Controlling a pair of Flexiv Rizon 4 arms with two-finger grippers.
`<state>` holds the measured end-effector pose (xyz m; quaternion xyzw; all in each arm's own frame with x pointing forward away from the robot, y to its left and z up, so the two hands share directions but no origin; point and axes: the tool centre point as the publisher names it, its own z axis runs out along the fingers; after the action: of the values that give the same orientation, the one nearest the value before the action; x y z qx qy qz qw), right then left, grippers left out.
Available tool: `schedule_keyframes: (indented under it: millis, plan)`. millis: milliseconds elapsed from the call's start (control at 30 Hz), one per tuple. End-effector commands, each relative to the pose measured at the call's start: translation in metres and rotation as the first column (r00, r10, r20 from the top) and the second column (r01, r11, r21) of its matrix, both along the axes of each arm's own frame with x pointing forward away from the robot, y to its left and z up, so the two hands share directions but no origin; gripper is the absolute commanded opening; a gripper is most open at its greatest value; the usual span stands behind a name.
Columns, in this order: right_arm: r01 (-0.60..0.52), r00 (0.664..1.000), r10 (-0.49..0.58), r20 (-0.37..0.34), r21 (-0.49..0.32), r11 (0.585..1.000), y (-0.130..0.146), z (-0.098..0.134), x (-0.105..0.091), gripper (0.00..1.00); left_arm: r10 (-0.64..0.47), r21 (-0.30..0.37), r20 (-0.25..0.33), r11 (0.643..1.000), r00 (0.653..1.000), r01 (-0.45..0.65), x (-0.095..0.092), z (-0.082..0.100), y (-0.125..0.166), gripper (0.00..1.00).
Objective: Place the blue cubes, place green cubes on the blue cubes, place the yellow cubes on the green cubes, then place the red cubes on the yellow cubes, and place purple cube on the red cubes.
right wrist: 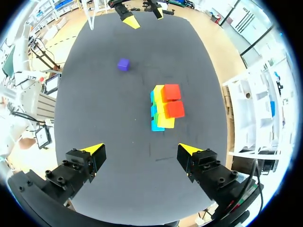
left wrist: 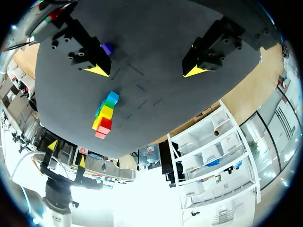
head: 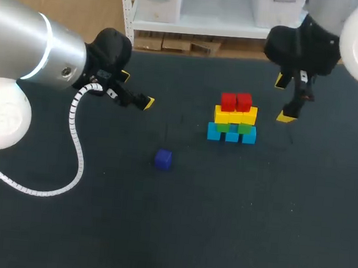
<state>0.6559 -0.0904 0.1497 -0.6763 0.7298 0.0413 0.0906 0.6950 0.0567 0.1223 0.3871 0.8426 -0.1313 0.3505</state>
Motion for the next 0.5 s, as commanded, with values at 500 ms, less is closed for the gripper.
schedule_keyframes:
  millis: [500]
  plan:
    - [0.018,0.999,-0.019,0.047,0.004,1.0,-0.0099,-0.0095,-0.0071,1.0,-0.007,-0.007,0.001,1.0,1.0,0.007,0.0002,-0.0003,0.0023,1.0]
